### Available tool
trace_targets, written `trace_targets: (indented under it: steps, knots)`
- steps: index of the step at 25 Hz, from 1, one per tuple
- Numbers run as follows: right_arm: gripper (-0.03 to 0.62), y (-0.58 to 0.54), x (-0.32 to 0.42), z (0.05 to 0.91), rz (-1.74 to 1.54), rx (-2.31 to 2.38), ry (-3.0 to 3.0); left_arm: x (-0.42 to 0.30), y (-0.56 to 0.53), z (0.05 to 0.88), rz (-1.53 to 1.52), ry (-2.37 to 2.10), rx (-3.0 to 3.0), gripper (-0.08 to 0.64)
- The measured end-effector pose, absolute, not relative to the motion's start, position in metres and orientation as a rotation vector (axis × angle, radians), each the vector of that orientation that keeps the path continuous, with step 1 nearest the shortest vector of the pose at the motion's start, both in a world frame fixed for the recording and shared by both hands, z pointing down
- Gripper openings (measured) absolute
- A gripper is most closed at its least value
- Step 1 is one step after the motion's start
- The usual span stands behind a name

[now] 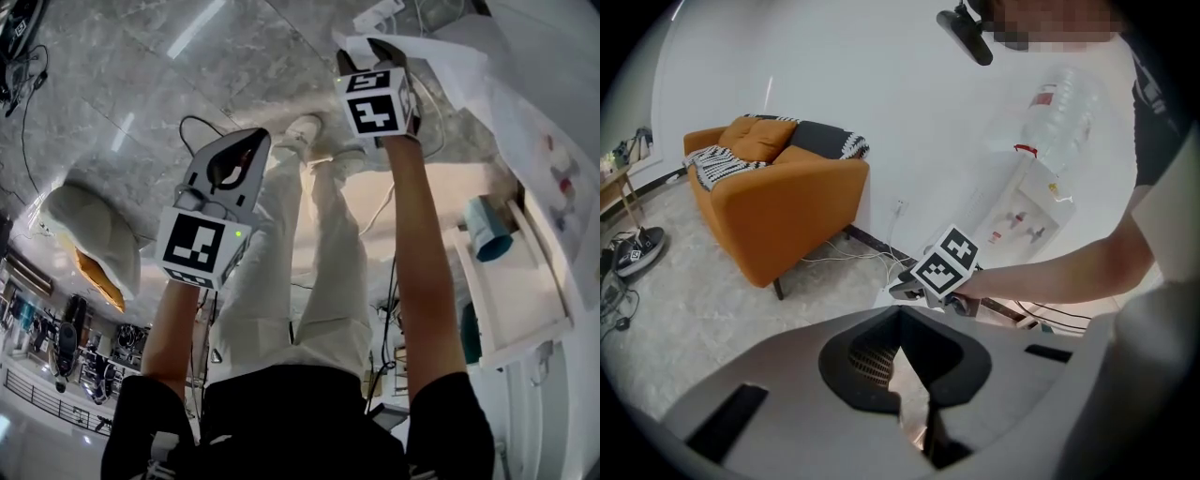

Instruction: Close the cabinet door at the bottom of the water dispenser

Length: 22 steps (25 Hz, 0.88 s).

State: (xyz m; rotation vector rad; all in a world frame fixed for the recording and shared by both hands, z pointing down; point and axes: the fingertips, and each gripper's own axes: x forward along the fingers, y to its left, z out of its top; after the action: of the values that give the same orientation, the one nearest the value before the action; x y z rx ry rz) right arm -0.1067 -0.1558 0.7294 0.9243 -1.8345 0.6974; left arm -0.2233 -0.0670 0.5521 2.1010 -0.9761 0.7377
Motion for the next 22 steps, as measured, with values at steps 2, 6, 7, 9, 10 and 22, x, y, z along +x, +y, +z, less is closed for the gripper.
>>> trace_targets:
  steps: [2, 6, 7, 9, 10, 22]
  knots:
    - [0.216, -0.157, -0.107, 0.736, 0.691, 0.923, -1.823, -0.224, -0.067, 0.555, 0.736, -0.981, 2.088, 0.008]
    - [0.216, -0.159, -0.106, 0.746, 0.669, 0.922, -1.803, -0.221, -0.066, 0.562, 0.728, -0.970, 2.104, 0.008]
    - [0.216, -0.158, -0.105, 0.749, 0.665, 0.922, -1.796, -0.221, -0.065, 0.563, 0.729, -0.966, 2.104, 0.008]
    - [0.216, -0.158, -0.105, 0.751, 0.657, 0.924, -1.783, -0.223, -0.064, 0.566, 0.731, -0.963, 2.100, 0.008]
    - [0.216, -0.159, -0.105, 0.751, 0.649, 0.929, -1.778, -0.224, -0.064, 0.567, 0.732, -0.963, 2.097, 0.008]
    - [0.216, -0.150, -0.099, 0.752, 0.607, 0.955, -1.752, -0.220, -0.066, 0.574, 0.775, -0.945, 2.116, 0.008]
